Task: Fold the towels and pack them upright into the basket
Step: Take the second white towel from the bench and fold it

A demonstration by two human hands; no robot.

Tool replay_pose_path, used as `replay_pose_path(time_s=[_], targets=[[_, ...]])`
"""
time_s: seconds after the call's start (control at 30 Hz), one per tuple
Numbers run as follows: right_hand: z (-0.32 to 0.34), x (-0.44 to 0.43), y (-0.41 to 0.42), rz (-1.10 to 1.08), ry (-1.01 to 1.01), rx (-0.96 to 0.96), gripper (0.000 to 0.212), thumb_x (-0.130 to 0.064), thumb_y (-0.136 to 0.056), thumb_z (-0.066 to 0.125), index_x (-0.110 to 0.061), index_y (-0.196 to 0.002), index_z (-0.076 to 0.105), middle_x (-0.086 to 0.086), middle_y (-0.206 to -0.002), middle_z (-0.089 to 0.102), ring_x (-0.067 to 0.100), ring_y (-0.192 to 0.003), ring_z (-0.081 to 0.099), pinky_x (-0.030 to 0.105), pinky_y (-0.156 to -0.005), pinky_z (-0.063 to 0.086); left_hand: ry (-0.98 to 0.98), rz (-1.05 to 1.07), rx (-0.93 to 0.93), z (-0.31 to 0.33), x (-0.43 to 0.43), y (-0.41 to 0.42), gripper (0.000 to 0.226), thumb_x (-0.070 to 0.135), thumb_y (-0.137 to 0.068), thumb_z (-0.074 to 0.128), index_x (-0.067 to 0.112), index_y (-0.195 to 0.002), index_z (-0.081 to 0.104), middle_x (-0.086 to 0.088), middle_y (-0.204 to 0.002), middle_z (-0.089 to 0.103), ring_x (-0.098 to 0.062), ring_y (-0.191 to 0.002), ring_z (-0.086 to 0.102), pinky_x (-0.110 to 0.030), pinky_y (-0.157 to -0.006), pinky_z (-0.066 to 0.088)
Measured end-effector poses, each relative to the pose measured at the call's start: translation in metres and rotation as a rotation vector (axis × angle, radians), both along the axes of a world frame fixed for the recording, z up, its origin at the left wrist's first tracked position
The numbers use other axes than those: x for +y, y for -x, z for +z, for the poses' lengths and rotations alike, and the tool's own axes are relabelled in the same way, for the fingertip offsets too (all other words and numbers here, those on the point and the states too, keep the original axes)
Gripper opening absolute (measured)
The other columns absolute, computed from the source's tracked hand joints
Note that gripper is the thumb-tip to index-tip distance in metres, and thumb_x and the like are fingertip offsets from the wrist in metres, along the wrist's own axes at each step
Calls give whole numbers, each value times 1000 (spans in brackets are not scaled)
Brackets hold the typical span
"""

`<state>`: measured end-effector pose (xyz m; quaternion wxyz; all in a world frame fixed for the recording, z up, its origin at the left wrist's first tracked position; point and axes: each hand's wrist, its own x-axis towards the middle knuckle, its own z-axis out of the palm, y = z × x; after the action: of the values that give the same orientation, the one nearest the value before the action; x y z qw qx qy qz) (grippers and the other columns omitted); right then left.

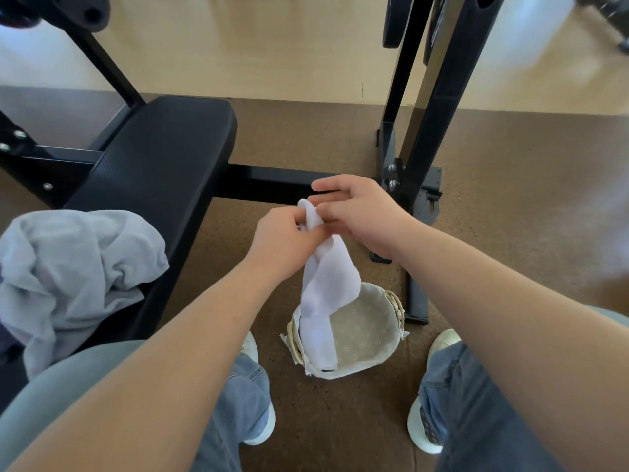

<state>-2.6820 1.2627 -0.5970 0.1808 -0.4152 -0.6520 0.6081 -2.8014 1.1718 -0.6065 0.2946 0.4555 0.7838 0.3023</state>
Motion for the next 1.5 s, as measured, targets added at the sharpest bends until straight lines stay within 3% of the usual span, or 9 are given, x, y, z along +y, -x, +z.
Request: replay_pose_path(time_s=[0.17, 0.37, 0.6, 0.7, 0.83, 0.97, 1.1, 1.3, 1.5], targets=[[7, -1, -1, -35, -36, 16, 12, -6, -94, 69, -11, -104, 71, 12, -96, 76, 24, -88, 77, 37, -81, 65, -24, 206, -220, 1, 1, 6, 27, 34, -99, 63, 9, -99, 73, -17, -96, 70, -30, -94, 67, -49, -92, 58], [4, -12, -1, 158, -119, -149, 26, -42, -91, 75, -21, -106, 72, 2, -97, 76, 17, -89, 75, 36, -79, 65, -28, 319, -443, 2, 2, 14, 15, 27, -98, 65, 20, -106, 75, -5, -99, 75, -21, -96, 72, -46, -90, 61], [-3, -11, 3, 87, -223, -171, 16, -33, -92, 76, -20, -100, 75, 4, -94, 76, 21, -89, 74, 38, -77, 65, -98, 267, -820, 14, -2, 8, 30, -1, -95, 43, 10, -110, 66, -15, -106, 76, -25, -98, 76, -40, -91, 61], [1, -4, -1, 12, -160, -109, 7, -25, -96, 71, -19, -99, 73, 2, -96, 75, 20, -91, 74, 35, -76, 65, -111, 186, -667, 12, -1, 13, 35, -3, -95, 55, 24, -105, 73, -5, -116, 72, -21, -109, 71, -38, -96, 58], [4, 13, -6, -161, -232, -129, 8, -24, -100, 65, -24, -102, 72, -6, -94, 72, 11, -85, 69, 30, -73, 61, -110, 223, -312, 2, 3, 19, 35, 14, -91, 75, 33, -121, 73, 8, -115, 70, -15, -110, 64, -38, -92, 58], [3, 15, -9, -157, -228, -124, 10, -24, -101, 64, -27, -105, 72, -8, -92, 71, 10, -75, 68, 24, -61, 56, -165, 141, -153, -2, 4, 16, 12, 33, -95, 71, 33, -105, 77, 14, -94, 74, -5, -88, 70, -30, -84, 61], [3, 12, -8, -52, -184, -112, 16, -21, -101, 65, -22, -112, 76, 0, -100, 74, 23, -85, 76, 35, -73, 66, -250, 67, 112, -1, 3, 15, 13, 38, -94, 70, 28, -100, 76, 19, -99, 61, -2, -89, 60, -15, -75, 47], [7, 10, -9, 43, -78, -36, 19, -12, -97, 70, -12, -115, 77, 5, -103, 78, 19, -94, 76, 29, -76, 64, -277, 14, -13, 2, 3, 16, 6, 29, -98, 66, 35, -100, 69, 17, -86, 69, 5, -79, 69, -19, -68, 60], [9, 10, -12, 4, -45, 10, 22, -14, -90, 79, -8, -111, 75, 5, -98, 79, 13, -85, 78, 20, -67, 60, -227, 2, -83, 1, 5, 23, 18, 42, -89, 75, 31, -104, 74, 14, -85, 73, 3, -76, 71, -32, -75, 64]])
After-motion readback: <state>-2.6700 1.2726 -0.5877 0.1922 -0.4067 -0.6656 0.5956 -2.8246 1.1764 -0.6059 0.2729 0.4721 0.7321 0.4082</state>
